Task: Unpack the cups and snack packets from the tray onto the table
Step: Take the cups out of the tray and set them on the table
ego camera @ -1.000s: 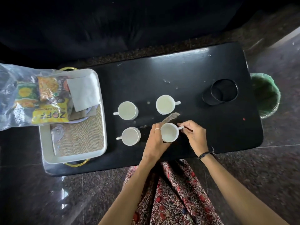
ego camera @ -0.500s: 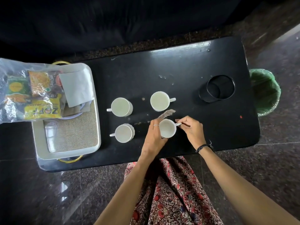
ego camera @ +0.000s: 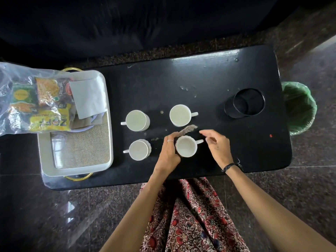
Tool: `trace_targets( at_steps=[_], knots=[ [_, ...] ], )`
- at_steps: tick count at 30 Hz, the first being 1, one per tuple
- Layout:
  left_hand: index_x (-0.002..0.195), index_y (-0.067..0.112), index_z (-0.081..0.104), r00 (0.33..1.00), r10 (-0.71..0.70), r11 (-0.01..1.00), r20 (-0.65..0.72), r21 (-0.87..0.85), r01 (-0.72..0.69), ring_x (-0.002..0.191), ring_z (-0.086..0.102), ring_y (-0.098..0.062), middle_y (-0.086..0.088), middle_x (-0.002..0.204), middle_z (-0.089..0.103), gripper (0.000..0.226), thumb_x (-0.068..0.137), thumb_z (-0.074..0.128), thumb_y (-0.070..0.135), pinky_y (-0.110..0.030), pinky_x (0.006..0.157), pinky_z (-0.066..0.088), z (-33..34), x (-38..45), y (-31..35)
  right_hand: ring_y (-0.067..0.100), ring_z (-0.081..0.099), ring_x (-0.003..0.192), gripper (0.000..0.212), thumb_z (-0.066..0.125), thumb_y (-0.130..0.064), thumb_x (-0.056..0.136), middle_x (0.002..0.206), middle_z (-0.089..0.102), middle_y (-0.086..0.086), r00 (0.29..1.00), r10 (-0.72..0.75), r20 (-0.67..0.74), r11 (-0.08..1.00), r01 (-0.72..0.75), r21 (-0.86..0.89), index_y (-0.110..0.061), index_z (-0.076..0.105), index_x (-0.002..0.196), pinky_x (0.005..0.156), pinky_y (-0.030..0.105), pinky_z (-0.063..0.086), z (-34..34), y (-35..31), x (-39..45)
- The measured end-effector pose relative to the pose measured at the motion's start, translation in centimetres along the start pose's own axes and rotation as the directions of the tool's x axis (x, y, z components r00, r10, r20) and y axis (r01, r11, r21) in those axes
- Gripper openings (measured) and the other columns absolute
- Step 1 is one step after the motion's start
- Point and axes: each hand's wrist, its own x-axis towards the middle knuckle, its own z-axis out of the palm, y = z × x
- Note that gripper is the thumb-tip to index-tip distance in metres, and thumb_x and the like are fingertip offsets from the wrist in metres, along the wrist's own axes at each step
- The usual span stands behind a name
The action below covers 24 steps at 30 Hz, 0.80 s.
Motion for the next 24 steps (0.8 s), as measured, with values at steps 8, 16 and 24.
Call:
trace_targets(
  at_steps=[8,16,24],
  knots=[
    [0.131,0.015,0.051,0.935,-0.257,0.909,-0.243,-0.389,0.149,0.110,0.057,-0.019,-0.005,0.132,0.056,0.036,0.096,0.047,0.027,-0.038,0.102,0.045,-3.0,2.6,2.6,0.009,0.064,0.090,0.018,0.060,-0.014,0.089,0.095,0.069,-0.004,0.918,-0.300,-0.260,0.954,0.292,-0.070,-0.008,0.071,0.101,0.084,0.022,0.053,0.2,-4.9,4.0],
    [0.127,0.011,0.056,0.950,-0.216,0.943,-0.224,-0.299,0.144,0.071,0.060,-0.011,-0.011,0.113,0.066,0.032,0.096,0.047,0.018,-0.015,0.061,0.053,-3.0,6.0,3.3,0.018,0.068,0.095,0.029,0.067,-0.023,0.083,0.103,0.074,0.007,0.985,-0.167,-0.031,0.975,0.161,-0.154,-0.008,0.071,0.108,0.081,0.019,0.048,1.9,-5.2,6.3],
    [0.128,0.013,0.055,0.952,-0.208,0.941,-0.224,-0.311,0.132,0.067,0.060,-0.007,-0.011,0.114,0.066,0.032,0.097,0.047,0.018,-0.012,0.062,0.054,-2.4,5.2,2.3,0.017,0.067,0.102,0.029,0.066,-0.022,0.084,0.110,0.072,0.007,0.988,-0.152,-0.022,0.979,0.148,-0.138,-0.007,0.070,0.110,0.086,0.018,0.047,1.8,-4.4,5.5]
  ],
)
